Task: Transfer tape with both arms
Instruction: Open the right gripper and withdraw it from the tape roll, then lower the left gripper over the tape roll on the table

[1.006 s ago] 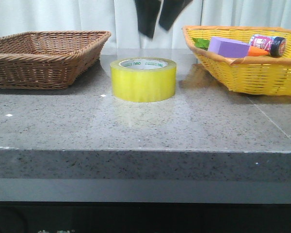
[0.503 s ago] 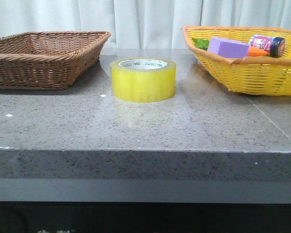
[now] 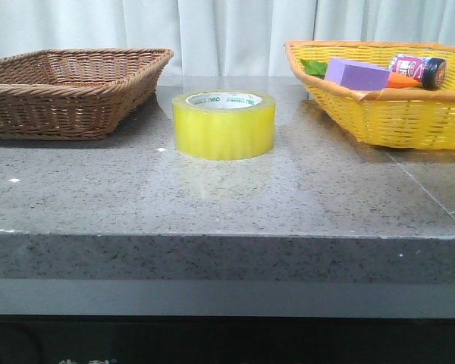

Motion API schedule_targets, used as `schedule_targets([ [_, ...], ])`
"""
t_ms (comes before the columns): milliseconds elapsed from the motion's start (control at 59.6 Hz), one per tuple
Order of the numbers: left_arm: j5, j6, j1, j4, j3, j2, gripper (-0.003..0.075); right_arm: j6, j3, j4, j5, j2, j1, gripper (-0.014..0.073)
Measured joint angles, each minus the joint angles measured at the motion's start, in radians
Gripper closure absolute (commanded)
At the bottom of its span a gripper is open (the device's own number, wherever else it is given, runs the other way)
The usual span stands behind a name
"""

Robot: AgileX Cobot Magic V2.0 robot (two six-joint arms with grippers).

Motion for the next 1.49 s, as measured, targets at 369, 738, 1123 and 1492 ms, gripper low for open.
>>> schedule_targets([
  [369,0.000,0.001,0.000,0.000,0.000,0.000,0.0230,0.001,0.345,-0.018,-0.112,-0.286,0.000,0.0181],
  [738,0.000,0.001,0.000,0.000,0.000,0.000,0.0230,-0.001,0.412,-0.070,-0.061,-0.433,0.000,0.0181],
  [1123,0.049,0.066,0.000,0.000,-0.071,0.100,0.0223,-0.001,0.412,-0.073,-0.060,-0.434,0.000,0.0181],
  [1492,0.271,0.324,0.000,0.000,-0.395,0.459,0.0154,-0.003,0.412,-0.073,-0.059,-0.434,0.000,0.0181],
])
